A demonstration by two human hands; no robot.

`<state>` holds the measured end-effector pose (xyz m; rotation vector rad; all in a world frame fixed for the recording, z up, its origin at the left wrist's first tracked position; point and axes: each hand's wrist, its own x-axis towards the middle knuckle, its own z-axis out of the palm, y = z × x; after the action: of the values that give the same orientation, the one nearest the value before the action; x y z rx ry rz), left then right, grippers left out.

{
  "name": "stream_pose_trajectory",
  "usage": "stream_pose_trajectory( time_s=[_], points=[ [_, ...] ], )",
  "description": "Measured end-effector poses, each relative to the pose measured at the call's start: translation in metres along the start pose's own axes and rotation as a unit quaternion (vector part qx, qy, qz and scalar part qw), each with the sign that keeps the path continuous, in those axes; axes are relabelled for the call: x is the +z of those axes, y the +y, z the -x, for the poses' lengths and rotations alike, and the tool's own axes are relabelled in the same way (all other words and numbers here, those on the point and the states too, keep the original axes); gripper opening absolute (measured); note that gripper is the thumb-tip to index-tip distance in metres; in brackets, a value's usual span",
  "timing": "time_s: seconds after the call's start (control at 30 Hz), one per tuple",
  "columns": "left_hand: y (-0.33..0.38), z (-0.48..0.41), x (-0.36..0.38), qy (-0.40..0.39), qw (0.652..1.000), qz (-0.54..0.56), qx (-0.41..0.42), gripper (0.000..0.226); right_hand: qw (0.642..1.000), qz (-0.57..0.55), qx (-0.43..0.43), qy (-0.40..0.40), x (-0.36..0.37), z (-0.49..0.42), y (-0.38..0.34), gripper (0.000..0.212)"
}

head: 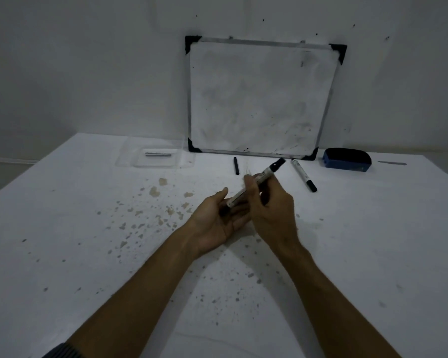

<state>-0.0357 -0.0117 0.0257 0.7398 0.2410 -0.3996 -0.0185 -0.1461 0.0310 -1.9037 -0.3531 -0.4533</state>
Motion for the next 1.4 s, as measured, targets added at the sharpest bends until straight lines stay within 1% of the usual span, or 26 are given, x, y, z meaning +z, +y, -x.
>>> stream_pose_trajectory(
  time_s=[0.07, 0.13, 0.2, 0.23, 0.3, 0.33, 0.37, 0.4, 0.47, 0.5, 0.53, 0.57, 0.63, 0.67, 0.73, 0.8, 0.9, 0.97, 1.03, 1.07, 1.17, 1.23, 1.3, 1.37, 1.4],
  points=[
    [0.003, 0.001, -0.002, -0.002, 0.998, -0.062, 0.008, 0.045, 0.999, -0.036, 0.021, 0.023, -0.008, -0.005, -0.001, 0.030],
    [0.008, 0.003, -0.004, -0.002, 0.990, -0.142, 0.014, 0.041, 0.998, -0.047, 0.047, 0.023, -0.014, -0.008, 0.002, 0.031],
    [0.013, 0.002, -0.010, -0.012, 0.979, -0.201, 0.021, 0.038, 0.991, -0.084, 0.100, 0.010, -0.016, -0.009, 0.010, 0.039],
    [0.016, 0.002, -0.013, -0.014, 0.974, -0.226, 0.027, 0.037, 0.984, -0.120, 0.135, 0.011, -0.017, -0.011, 0.014, 0.042],
    [0.023, 0.000, -0.022, -0.013, 0.961, -0.271, 0.047, 0.037, 0.958, -0.202, 0.204, 0.025, -0.019, -0.016, 0.018, 0.040],
    [0.026, 0.000, -0.027, -0.011, 0.955, -0.290, 0.059, 0.037, 0.948, -0.220, 0.227, 0.032, -0.021, -0.019, 0.021, 0.039],
    [0.028, 0.000, -0.030, -0.007, 0.950, -0.303, 0.072, 0.037, 0.948, -0.210, 0.236, 0.028, -0.023, -0.020, 0.023, 0.040],
    [0.030, 0.000, -0.033, -0.002, 0.948, -0.308, 0.087, 0.035, 0.960, -0.165, 0.228, 0.009, -0.026, -0.020, 0.026, 0.043],
    [0.032, -0.001, -0.037, 0.011, 0.947, -0.298, 0.123, 0.031, 0.986, -0.007, 0.160, -0.049, -0.029, -0.016, 0.030, 0.044],
    [0.032, -0.002, -0.038, 0.018, 0.945, -0.294, 0.141, 0.029, 0.989, 0.056, 0.114, -0.074, -0.029, -0.014, 0.031, 0.042],
    [0.032, -0.003, -0.037, 0.025, 0.942, -0.295, 0.158, 0.027, 0.988, 0.089, 0.082, -0.099, -0.028, -0.012, 0.031, 0.039],
    [0.032, -0.004, -0.037, 0.035, 0.936, -0.303, 0.174, 0.026, 0.986, 0.098, 0.065, -0.122, -0.025, -0.010, 0.030, 0.042],
    [0.031, -0.005, -0.034, 0.068, 0.916, -0.332, 0.212, 0.023, 0.985, 0.087, 0.051, -0.141, -0.018, -0.006, 0.028, 0.058],
    [0.031, -0.005, -0.034, 0.092, 0.904, -0.346, 0.234, 0.022, 0.987, 0.081, 0.046, -0.134, -0.014, -0.005, 0.027, 0.059],
    [0.034, -0.006, -0.038, 0.147, 0.875, -0.373, 0.271, 0.019, 0.989, 0.099, 0.018, -0.109, -0.007, -0.002, 0.027, 0.049],
    [0.039, -0.006, -0.046, 0.191, 0.838, -0.417, 0.295, 0.020, 0.982, 0.162, -0.021, -0.099, 0.000, -0.001, 0.031, 0.038],
    [0.045, -0.002, -0.060, 0.237, 0.792, -0.468, 0.312, 0.021, 0.944, 0.300, -0.102, -0.095, 0.009, -0.003, 0.041, 0.033],
    [0.051, 0.003, -0.066, 0.248, 0.769, -0.497, 0.316, 0.018, 0.924, 0.351, -0.128, -0.085, 0.010, -0.003, 0.045, 0.031],
    [0.061, 0.013, -0.071, 0.220, 0.751, -0.553, 0.287, 0.014, 0.916, 0.373, -0.126, -0.080, 0.008, -0.003, 0.046, 0.031],
    [0.067, 0.019, -0.072, 0.200, 0.749, -0.574, 0.263, 0.013, 0.913, 0.382, -0.122, -0.082, 0.008, -0.003, 0.045, 0.032],
    [0.077, 0.042, -0.076, 0.179, 0.762, -0.580, 0.227, 0.013, 0.904, 0.398, -0.134, -0.078, 0.011, -0.002, 0.034, 0.035],
    [0.079, 0.054, -0.078, 0.172, 0.774, -0.570, 0.214, 0.013, 0.906, 0.378, -0.168, -0.089, 0.020, 0.000, 0.021, 0.035],
    [0.081, 0.063, -0.080, 0.160, 0.779, -0.568, 0.210, 0.014, 0.911, 0.333, -0.192, -0.149, 0.033, 0.000, 0.007, 0.032],
    [0.088, 0.073, -0.082, 0.168, 0.763, -0.580, 0.229, 0.014, 0.911, 0.290, -0.171, -0.238, 0.052, -0.006, -0.004, 0.034],
    [0.094, 0.076, -0.083, 0.177, 0.757, -0.580, 0.244, 0.015, 0.908, 0.279, -0.151, -0.275, 0.064, -0.010, -0.008, 0.040]
  ],
)
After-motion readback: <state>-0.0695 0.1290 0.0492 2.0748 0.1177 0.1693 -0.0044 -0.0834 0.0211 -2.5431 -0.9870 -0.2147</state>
